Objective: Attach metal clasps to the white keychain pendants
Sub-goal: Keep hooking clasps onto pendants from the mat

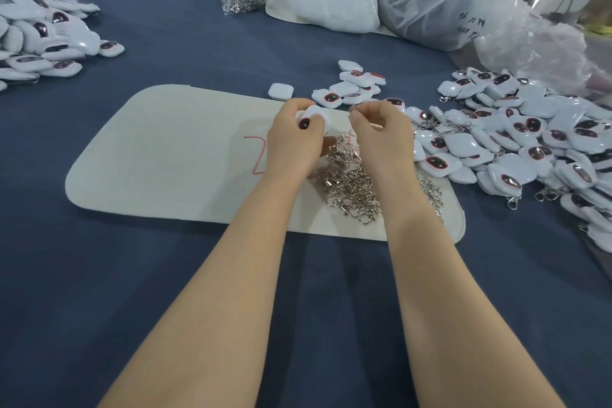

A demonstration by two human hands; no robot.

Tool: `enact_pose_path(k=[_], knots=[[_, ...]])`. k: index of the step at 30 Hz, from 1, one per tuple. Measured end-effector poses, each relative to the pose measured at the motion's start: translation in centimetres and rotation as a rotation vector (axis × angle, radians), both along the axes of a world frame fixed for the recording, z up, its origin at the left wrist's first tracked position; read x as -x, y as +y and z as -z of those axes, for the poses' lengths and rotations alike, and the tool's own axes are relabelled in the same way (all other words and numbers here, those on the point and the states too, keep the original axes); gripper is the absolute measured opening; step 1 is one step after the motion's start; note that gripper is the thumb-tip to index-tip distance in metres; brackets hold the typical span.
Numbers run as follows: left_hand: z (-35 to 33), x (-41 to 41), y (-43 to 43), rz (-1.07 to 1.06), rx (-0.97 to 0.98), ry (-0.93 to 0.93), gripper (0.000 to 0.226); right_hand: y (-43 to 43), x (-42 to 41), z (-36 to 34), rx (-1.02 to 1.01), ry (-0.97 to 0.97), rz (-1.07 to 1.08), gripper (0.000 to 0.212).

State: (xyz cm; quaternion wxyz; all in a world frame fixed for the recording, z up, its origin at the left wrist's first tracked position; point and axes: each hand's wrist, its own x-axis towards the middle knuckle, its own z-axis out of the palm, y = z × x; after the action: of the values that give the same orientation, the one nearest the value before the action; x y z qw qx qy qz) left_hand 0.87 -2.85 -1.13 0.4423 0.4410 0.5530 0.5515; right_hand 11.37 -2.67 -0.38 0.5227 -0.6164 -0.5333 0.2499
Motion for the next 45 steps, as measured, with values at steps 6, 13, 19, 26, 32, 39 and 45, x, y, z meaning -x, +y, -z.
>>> enact_pose_path(k=[6,13,19,26,32,39,45], knots=[[-0.2,0.0,-0.4,0.072,-0.106,0.134,0.032,-0.1,0.3,-0.2,0.034,0.025,-0.09,0.015],[-0.1,-0.2,-0.3,0.061,-0.128,0.308,0.008,-0.2,0.5,-0.1,-0.016,-0.122,-0.125,0.019],[0.2,0.0,0.1,-0.007,-0.146,0.335,0.009,-0.4,0.8,0.0,0.034,-0.193,-0.219,0.029],[0.8,-0.3,0.4,-0.027,-0.208,0.425,0.008,-0.4,0.5,0.0,-0.038,-0.089,-0.05,0.017],[1.4,-0.6,0.6,0.037,-0.221,0.496,0.014,-0.3,0.7,-0.1,-0.032,0.108,0.022,0.018],[1.3,-0.4,0.7,0.014,-0.199,0.536,0.011,-0.2,1.0,0.1,-0.015,0.165,-0.007,0.013],[1.0,-0.2,0.5,-0.037,-0.2,0.459,0.005,-0.2,0.9,0.3,0.021,0.048,-0.019,0.013]])
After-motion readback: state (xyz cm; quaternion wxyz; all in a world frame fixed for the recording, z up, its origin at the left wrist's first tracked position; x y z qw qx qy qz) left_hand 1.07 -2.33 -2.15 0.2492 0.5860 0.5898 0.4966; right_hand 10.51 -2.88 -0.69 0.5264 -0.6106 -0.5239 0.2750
